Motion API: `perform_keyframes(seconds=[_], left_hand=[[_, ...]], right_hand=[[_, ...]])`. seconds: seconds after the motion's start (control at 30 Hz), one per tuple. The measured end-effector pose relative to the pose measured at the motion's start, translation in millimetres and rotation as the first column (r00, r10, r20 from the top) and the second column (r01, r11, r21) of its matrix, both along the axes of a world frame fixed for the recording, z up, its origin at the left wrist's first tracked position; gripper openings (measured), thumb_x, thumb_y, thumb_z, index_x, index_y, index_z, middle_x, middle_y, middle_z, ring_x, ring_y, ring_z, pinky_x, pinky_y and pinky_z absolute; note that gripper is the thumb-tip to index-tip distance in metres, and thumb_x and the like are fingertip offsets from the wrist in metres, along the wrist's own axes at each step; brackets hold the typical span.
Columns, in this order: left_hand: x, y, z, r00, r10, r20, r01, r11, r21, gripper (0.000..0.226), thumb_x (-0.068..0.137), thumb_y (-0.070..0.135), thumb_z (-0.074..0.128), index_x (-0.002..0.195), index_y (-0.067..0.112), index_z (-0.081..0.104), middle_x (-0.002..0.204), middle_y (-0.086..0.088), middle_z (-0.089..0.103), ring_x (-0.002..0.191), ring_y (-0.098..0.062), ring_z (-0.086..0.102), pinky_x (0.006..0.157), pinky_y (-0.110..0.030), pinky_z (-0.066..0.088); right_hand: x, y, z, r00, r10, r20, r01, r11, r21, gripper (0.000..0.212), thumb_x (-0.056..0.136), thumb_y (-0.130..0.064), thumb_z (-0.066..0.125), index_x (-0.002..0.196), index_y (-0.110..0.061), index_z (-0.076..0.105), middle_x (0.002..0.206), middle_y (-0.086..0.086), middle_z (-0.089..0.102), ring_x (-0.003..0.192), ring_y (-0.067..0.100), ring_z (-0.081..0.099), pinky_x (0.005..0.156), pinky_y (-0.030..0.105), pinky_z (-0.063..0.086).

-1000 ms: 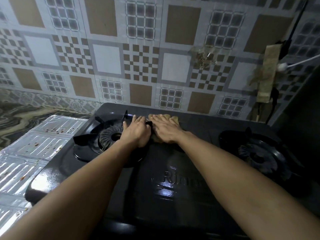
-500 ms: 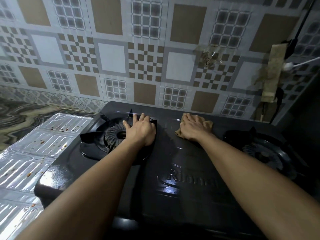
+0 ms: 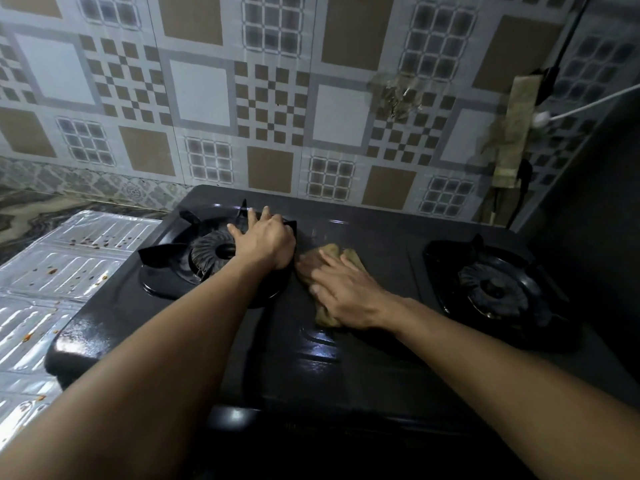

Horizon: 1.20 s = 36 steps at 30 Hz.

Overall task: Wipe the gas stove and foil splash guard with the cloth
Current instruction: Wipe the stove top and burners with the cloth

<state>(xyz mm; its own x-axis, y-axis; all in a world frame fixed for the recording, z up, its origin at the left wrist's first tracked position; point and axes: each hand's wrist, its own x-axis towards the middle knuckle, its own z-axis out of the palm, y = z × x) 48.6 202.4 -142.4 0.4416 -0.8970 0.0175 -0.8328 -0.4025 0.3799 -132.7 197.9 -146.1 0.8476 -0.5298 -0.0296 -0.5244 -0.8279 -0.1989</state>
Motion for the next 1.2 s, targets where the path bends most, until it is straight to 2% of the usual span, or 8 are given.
perform_keyframes(seconds=[0.1, 0.23, 0.37, 0.53, 0.63, 0.77, 1.03, 1.2], left_hand=[[-1.0, 0.8, 1.2, 1.0, -0.001, -0.001, 0.001, 1.0, 0.01, 0.048, 0.1, 0.027, 0.027, 0.143, 0.012, 0.04, 0.162, -0.008, 0.012, 0.149, -0.032, 0.0, 0.112, -0.068, 0.0], [-1.2, 1.5, 1.6, 1.0, -0.011, -0.006, 0.011, 1.0, 0.019, 0.048, 0.099, 0.026, 0.026, 0.143, 0.01, 0.039, 0.162, -0.009, 0.013, 0.149, -0.032, 0.001, 0.112, -0.069, 0.0], [0.2, 0.7, 2.3, 1.0, -0.016, -0.009, 0.016, 0.999, 0.033, 0.048, 0.099, 0.026, 0.026, 0.14, 0.009, 0.041, 0.161, -0.01, 0.013, 0.149, -0.033, 0.001, 0.11, -0.07, -0.001], [-0.9, 0.7, 1.5, 1.0, -0.008, -0.004, 0.008, 1.0, 0.02, 0.05, 0.097, 0.026, 0.025, 0.143, 0.011, 0.039, 0.161, -0.009, 0.014, 0.149, -0.032, 0.002, 0.11, -0.07, 0.0], [-1.7, -0.6, 2.5, 1.0, -0.007, 0.002, 0.007, 1.0, 0.023, 0.051, 0.098, 0.026, 0.025, 0.144, 0.011, 0.037, 0.162, -0.009, 0.014, 0.149, -0.031, 0.002, 0.111, -0.069, 0.0], [0.0, -1.5, -0.4, 1.0, -0.009, 0.019, 0.008, 1.0, 0.02, 0.05, 0.097, 0.027, 0.026, 0.144, 0.012, 0.038, 0.161, -0.009, 0.016, 0.149, -0.032, 0.004, 0.11, -0.07, 0.002], [2.1, -4.2, -3.4, 1.0, -0.007, 0.013, 0.007, 1.0, -0.009, 0.049, 0.097, 0.026, 0.026, 0.141, 0.012, 0.041, 0.16, -0.008, 0.019, 0.148, -0.031, 0.006, 0.11, -0.071, 0.005], [2.6, -5.3, -4.7, 1.0, -0.013, 0.01, 0.013, 1.0, 0.008, 0.048, 0.096, 0.026, 0.026, 0.138, 0.011, 0.043, 0.158, -0.009, 0.022, 0.147, -0.032, 0.009, 0.109, -0.071, 0.005]], right_hand=[[-18.9, 26.8, 0.3, 0.99, 0.05, 0.135, -0.063, 0.994, 0.09, 0.03, 0.102, -0.021, 0.04, 0.125, -0.011, 0.057, 0.131, 0.006, 0.057, 0.128, 0.019, 0.043, 0.116, 0.035, 0.021], [-31.1, 14.7, 26.5, 0.818, -0.321, 0.477, -0.082, 0.757, 0.649, 0.027, 0.103, -0.014, 0.039, 0.115, -0.005, 0.062, 0.082, -0.006, 0.067, 0.076, 0.006, 0.06, 0.073, 0.018, 0.048], [-41.7, -28.4, 44.2, 0.515, -0.743, 0.428, -0.201, 0.38, 0.903, 0.029, 0.101, -0.019, 0.041, 0.122, -0.009, 0.059, 0.112, 0.016, 0.065, 0.102, 0.031, 0.063, 0.097, 0.045, 0.05], [-57.0, -73.8, 60.1, 0.176, -0.836, 0.52, 0.635, 0.5, 0.588, 0.037, 0.101, -0.008, 0.036, 0.135, -0.008, 0.05, 0.135, 0.012, 0.054, 0.122, 0.028, 0.052, 0.093, 0.028, 0.041], [-53.0, -72.8, 60.0, 0.47, -0.648, 0.599, 0.628, 0.723, 0.289, 0.033, 0.098, -0.003, 0.041, 0.125, -0.012, 0.059, 0.128, 0.005, 0.059, 0.118, 0.02, 0.055, 0.086, 0.021, 0.038], [-38.7, -70.9, 50.9, 0.882, -0.389, 0.265, 0.386, 0.92, 0.066, 0.038, 0.091, 0.001, 0.042, 0.115, -0.017, 0.065, 0.125, 0.005, 0.062, 0.117, 0.022, 0.055, 0.096, 0.036, 0.047], [-33.7, -62.0, 37.7, 0.961, -0.271, 0.047, 0.267, 0.961, 0.069, 0.029, 0.099, -0.022, 0.047, 0.12, -0.016, 0.066, 0.124, 0.006, 0.065, 0.12, 0.024, 0.056, 0.102, 0.037, 0.042], [-40.7, -75.7, 24.0, 0.989, -0.145, 0.029, 0.144, 0.989, 0.02, 0.048, 0.102, -0.015, 0.036, 0.148, -0.031, 0.033, 0.158, -0.002, 0.026, 0.147, 0.021, 0.019, 0.12, 0.041, 0.016]])
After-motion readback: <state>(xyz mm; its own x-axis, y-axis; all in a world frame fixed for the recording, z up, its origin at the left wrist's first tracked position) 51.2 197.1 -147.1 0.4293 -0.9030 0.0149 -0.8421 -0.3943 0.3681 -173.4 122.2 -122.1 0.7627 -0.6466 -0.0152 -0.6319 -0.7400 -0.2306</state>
